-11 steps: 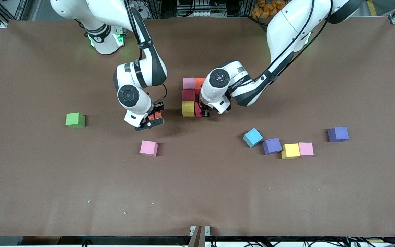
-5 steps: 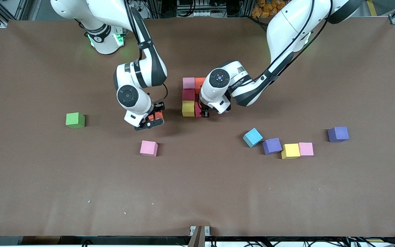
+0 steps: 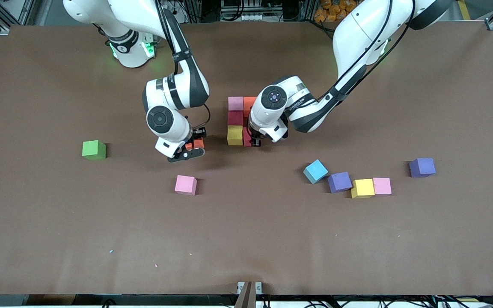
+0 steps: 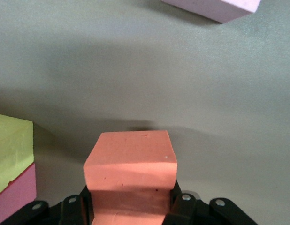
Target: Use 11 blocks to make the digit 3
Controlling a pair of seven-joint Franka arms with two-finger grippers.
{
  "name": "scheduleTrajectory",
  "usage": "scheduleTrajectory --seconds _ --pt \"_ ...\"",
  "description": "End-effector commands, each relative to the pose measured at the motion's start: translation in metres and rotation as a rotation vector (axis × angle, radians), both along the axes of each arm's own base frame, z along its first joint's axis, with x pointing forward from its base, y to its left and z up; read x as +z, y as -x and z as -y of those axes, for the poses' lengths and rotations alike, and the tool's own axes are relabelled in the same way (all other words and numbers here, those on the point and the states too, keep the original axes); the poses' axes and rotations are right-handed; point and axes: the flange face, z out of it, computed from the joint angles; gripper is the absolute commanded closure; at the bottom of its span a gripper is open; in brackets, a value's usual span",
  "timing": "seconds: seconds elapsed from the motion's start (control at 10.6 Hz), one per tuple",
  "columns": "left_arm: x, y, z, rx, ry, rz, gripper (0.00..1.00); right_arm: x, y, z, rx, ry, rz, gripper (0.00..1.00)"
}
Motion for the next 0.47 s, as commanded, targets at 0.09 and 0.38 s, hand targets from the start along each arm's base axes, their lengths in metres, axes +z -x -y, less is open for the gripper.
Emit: scheduleTrajectory --seconds 0.09,0.38 --pt "-0.0014 -0.0035 0.0052 0.011 0.003 0.018 1.00 0.0020 0.0026 -0.0099 -0.041 -0.007 -0.002 1.00" --pt "-0.0031 -0.0031 0.0051 0.011 0.002 0.015 0.91 0.0019 0.0029 -0.0106 -0.048 -0.007 -0.001 1.00"
